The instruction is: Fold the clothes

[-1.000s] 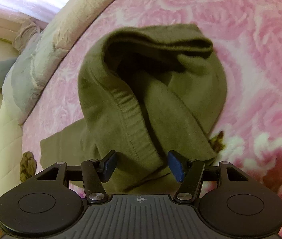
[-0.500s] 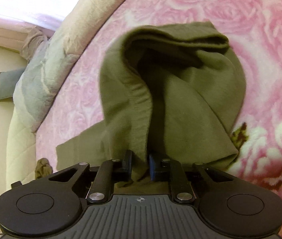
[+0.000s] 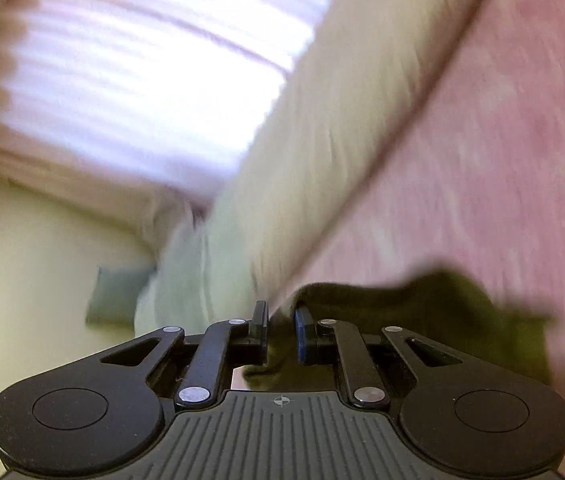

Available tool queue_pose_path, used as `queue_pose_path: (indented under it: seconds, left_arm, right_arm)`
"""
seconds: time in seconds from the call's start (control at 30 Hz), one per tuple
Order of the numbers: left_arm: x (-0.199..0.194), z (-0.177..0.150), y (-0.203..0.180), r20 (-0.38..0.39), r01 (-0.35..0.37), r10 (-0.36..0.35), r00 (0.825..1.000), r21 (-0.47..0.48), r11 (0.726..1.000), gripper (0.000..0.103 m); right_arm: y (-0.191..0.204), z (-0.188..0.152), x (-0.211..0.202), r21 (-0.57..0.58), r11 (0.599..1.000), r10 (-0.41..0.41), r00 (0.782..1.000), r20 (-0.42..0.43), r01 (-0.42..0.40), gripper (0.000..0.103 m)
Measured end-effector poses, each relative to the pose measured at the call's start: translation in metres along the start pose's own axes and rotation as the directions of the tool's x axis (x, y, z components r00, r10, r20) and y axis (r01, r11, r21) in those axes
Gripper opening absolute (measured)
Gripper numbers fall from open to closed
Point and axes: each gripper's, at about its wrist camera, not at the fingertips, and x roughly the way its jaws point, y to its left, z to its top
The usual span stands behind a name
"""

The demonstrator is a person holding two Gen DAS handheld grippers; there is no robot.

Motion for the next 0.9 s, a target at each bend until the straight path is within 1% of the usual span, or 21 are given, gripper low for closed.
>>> queue_pose_path:
  seconds: [0.03,0.07,0.1,0.17,0.2,0.23,0.27,0.3,0.33,0.43,0.47,0.53,0.57,0.63,0.67,0.73,0.77,0.8,0.83,0.87,0.9]
  left_arm:
    - [0.01,0.022,-0.015,0.04,0.002,-0.002,0.999,0.021,1.0,0.0]
    - [0.019,0.043,-0.029,0.082,0.003,-0.006,0.997,0.042,0.999,0.0]
    - [0.027,0.059,-0.038,0.125,-0.024,0.019,0.992,0.039,0.999,0.0]
    - [0.042,0.09,-0.055,0.211,-0.084,0.077,0.974,0.023,0.996,0.004]
    - [0.045,0.091,-0.055,0.214,-0.087,0.082,0.973,0.016,0.996,0.004]
    - [0.048,0.09,-0.055,0.211,-0.087,0.083,0.974,0.009,0.996,0.004]
    - [0.051,0.089,-0.055,0.208,-0.087,0.085,0.974,0.002,0.996,0.005]
    - [0.054,0.089,-0.055,0.205,-0.087,0.086,0.975,-0.005,0.996,0.01]
    - [0.059,0.078,-0.052,0.177,-0.106,0.105,0.979,-0.004,0.994,0.011]
    - [0.073,0.037,-0.044,0.07,-0.158,0.159,0.985,-0.028,0.987,0.012]
    - [0.077,0.022,-0.041,0.031,-0.174,0.175,0.984,-0.04,0.984,0.012]
    - [0.088,-0.002,-0.051,-0.03,-0.184,0.182,0.983,-0.099,0.978,0.013]
    - [0.092,-0.013,-0.054,-0.051,-0.192,0.186,0.981,-0.136,0.972,0.016]
    - [0.094,-0.026,-0.054,-0.044,-0.199,0.195,0.98,-0.174,0.964,0.02]
    - [0.095,-0.032,-0.053,-0.039,-0.203,0.199,0.979,-0.192,0.96,0.02]
    - [0.1,-0.037,-0.064,0.007,-0.254,0.256,0.967,-0.099,0.962,0.021]
    - [0.104,-0.038,-0.073,0.033,-0.293,0.293,0.956,-0.009,0.956,0.024]
    - [0.111,-0.038,-0.083,0.056,-0.333,0.329,0.943,0.098,0.938,0.027]
    - [0.119,-0.039,-0.092,0.072,-0.372,0.365,0.928,0.2,0.907,0.027]
    - [0.127,-0.04,-0.101,0.09,-0.406,0.398,0.913,0.298,0.864,0.026]
    - [0.134,-0.042,-0.107,0.107,-0.426,0.418,0.902,0.367,0.827,0.026]
  right_arm:
    - [-0.003,0.02,0.011,0.004,0.999,-0.043,0.997,0.059,0.043,0.011]
    - [-0.006,0.041,0.022,0.013,0.996,-0.093,0.988,0.121,0.092,0.011]
    - [-0.009,0.061,0.033,0.025,0.99,-0.142,0.973,0.181,0.14,0.012]
    - [-0.026,0.088,0.052,0.118,0.955,-0.295,0.921,0.253,0.274,0.013]
    - [-0.035,0.101,0.061,0.175,0.923,-0.38,0.885,0.269,0.343,0.034]
    - [-0.045,0.107,0.067,0.231,0.899,-0.426,0.867,0.258,0.373,0.06]
    - [-0.051,0.106,0.069,0.251,0.894,-0.432,0.865,0.254,0.372,0.065]
    - [-0.056,0.1,0.066,0.223,0.896,-0.433,0.869,0.24,0.384,0.065]
    - [-0.062,0.094,0.062,0.19,0.898,-0.434,0.872,0.225,0.398,0.065]
    - [-0.087,0.053,0.046,0.13,0.857,-0.512,0.853,0.101,0.499,0.065]
    - [-0.097,0.036,0.044,0.141,0.844,-0.529,0.847,0.059,0.517,0.065]
    - [-0.123,-0.002,0.033,0.195,0.803,-0.569,0.822,-0.033,0.564,0.065]
    - [-0.133,-0.017,0.028,0.225,0.782,-0.583,0.81,-0.064,0.581,0.065]
    - [-0.153,-0.047,0.018,0.305,0.73,-0.607,0.786,-0.12,0.611,0.065]
    - [-0.16,-0.056,0.016,0.336,0.718,-0.607,0.784,-0.129,0.61,0.065]
    - [-0.17,-0.072,0.013,0.384,0.696,-0.609,0.782,-0.134,0.607,0.065]
    - [-0.17,-0.075,0.014,0.392,0.694,-0.611,0.782,-0.126,0.605,0.065]
    - [-0.17,-0.076,0.016,0.39,0.697,-0.612,0.783,-0.113,0.602,0.065]
    - [-0.169,-0.076,0.019,0.387,0.701,-0.613,0.783,-0.101,0.599,0.065]
    - [-0.169,-0.072,0.021,0.377,0.703,-0.618,0.78,-0.098,0.604,0.065]
    - [-0.17,-0.07,0.024,0.368,0.703,-0.622,0.777,-0.097,0.609,0.065]
